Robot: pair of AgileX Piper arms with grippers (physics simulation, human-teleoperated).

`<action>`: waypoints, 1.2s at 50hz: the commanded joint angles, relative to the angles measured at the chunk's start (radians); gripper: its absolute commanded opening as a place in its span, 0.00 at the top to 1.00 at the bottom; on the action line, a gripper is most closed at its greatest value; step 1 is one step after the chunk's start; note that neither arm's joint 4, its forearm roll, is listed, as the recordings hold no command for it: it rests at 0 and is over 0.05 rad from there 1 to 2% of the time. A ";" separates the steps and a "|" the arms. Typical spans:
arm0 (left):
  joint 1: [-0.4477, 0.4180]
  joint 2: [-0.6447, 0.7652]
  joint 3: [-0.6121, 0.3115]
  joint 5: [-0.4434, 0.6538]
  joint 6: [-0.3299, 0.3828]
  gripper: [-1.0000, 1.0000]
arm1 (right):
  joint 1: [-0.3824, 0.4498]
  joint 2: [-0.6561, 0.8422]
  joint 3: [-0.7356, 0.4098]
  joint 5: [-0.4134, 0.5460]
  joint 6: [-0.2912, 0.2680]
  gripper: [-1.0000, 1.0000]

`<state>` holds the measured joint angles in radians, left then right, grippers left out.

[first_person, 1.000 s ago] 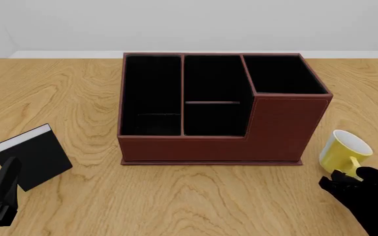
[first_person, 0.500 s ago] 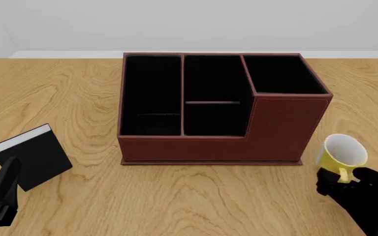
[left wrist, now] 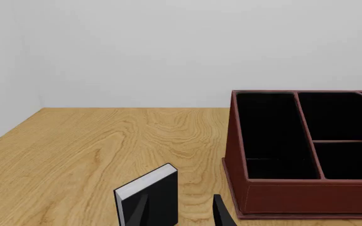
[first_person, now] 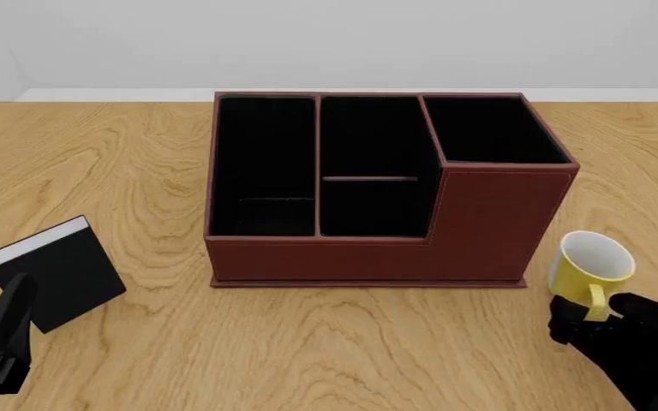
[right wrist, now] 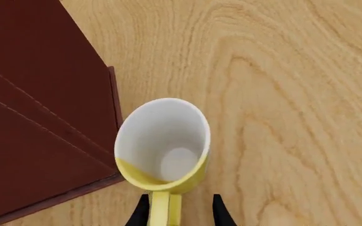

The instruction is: Pick up the yellow and white mug and place it to the right of the caddy.

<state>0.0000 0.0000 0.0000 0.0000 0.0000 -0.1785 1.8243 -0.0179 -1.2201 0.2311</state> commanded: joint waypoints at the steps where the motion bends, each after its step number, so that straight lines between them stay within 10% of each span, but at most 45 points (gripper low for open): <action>1: 0.000 0.000 0.000 0.000 0.000 0.00 | 0.014 0.002 0.018 0.000 0.067 0.00; 30: 0.000 0.000 0.000 0.000 0.000 0.00 | -0.014 -0.044 0.018 0.000 -0.029 0.00; 41: 0.000 0.000 0.000 0.000 0.000 0.00 | 0.082 -0.054 0.018 0.000 0.050 0.00; 60: 0.000 0.000 0.000 0.000 0.000 0.00 | 0.041 -0.042 0.018 0.000 -0.008 0.00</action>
<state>0.0000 0.0000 0.0000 0.0000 0.0000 -0.1338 1.7915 -0.0001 -1.2199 0.2364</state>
